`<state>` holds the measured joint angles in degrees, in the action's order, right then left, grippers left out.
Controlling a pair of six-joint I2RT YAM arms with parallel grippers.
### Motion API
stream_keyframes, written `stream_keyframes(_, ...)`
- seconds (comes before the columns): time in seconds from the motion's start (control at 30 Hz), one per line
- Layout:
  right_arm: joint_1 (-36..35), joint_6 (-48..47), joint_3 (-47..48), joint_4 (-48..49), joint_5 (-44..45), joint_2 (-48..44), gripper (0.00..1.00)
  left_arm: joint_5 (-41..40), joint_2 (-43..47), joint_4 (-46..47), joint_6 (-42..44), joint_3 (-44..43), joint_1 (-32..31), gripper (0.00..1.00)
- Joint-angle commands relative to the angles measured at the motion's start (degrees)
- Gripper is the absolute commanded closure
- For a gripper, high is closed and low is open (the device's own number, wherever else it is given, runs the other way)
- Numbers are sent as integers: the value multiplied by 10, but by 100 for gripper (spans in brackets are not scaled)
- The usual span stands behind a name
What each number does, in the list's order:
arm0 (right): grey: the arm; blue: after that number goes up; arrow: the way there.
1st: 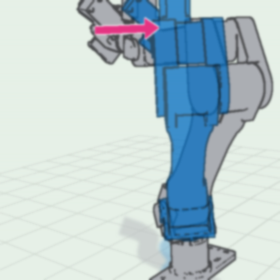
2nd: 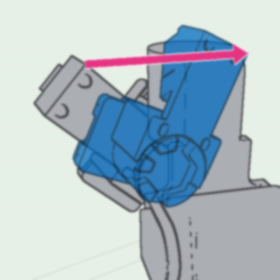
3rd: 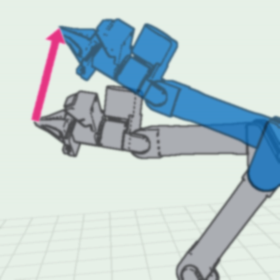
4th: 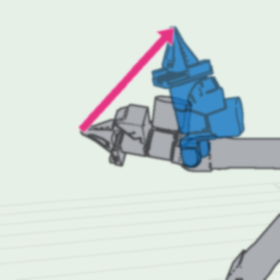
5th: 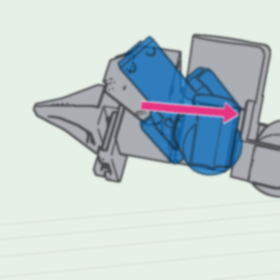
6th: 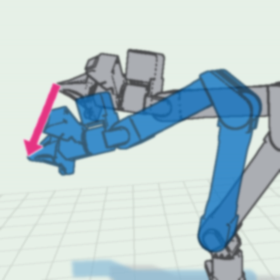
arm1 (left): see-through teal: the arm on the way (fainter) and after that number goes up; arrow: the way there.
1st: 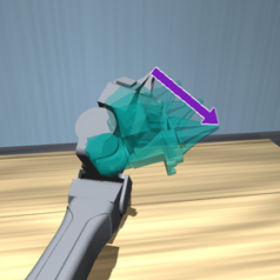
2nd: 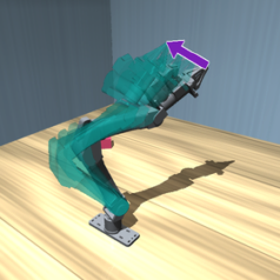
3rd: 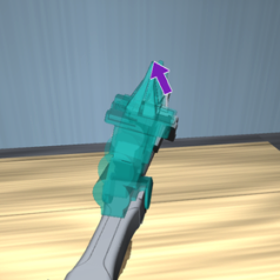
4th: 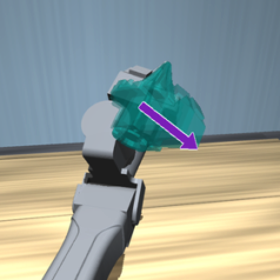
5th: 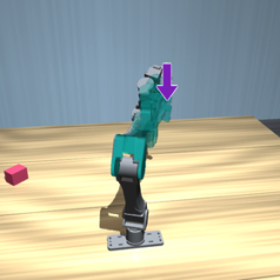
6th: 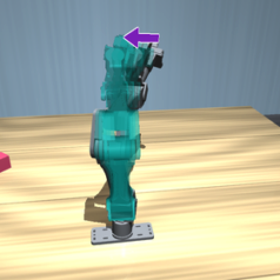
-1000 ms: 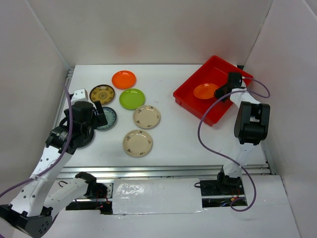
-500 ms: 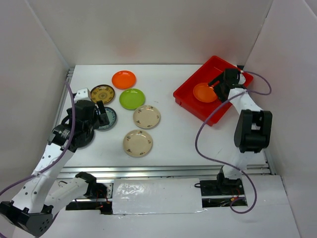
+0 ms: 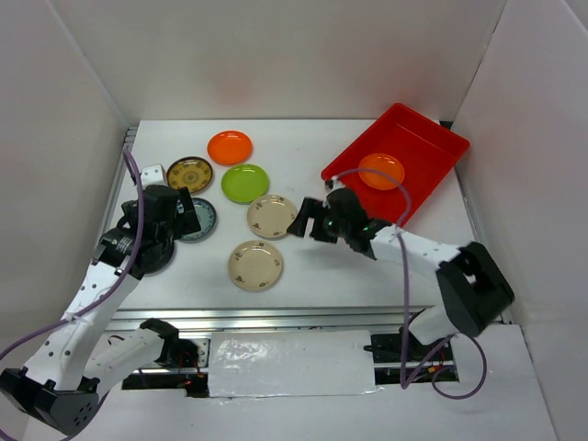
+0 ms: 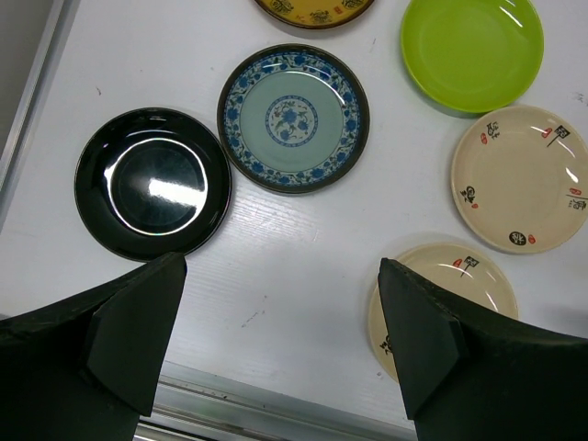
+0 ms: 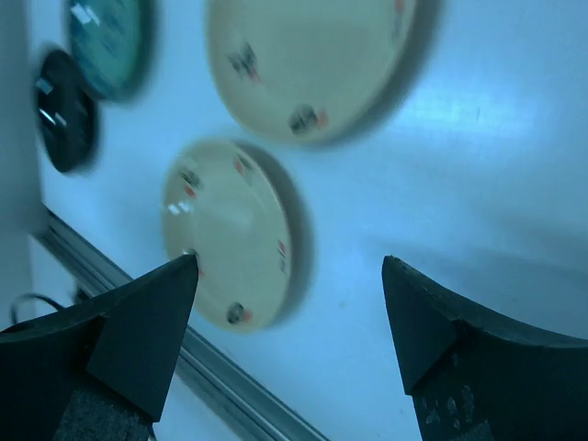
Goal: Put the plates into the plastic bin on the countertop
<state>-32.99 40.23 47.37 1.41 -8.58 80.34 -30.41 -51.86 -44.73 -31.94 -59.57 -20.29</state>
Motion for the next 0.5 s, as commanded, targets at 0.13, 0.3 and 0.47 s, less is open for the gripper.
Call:
stream_keyframes(0.13,-59,63,-54,183,-72,123,14,-11,12,12,-1,-5,3,1)
stream_keyframes(0.3,-87,78,-45,189,-79,187,19,-4,14,14,2,-5,3,1)
stream_keyframes(0.47,-101,111,-45,194,-89,228,36,-2,20,14,4,-5,3,1)
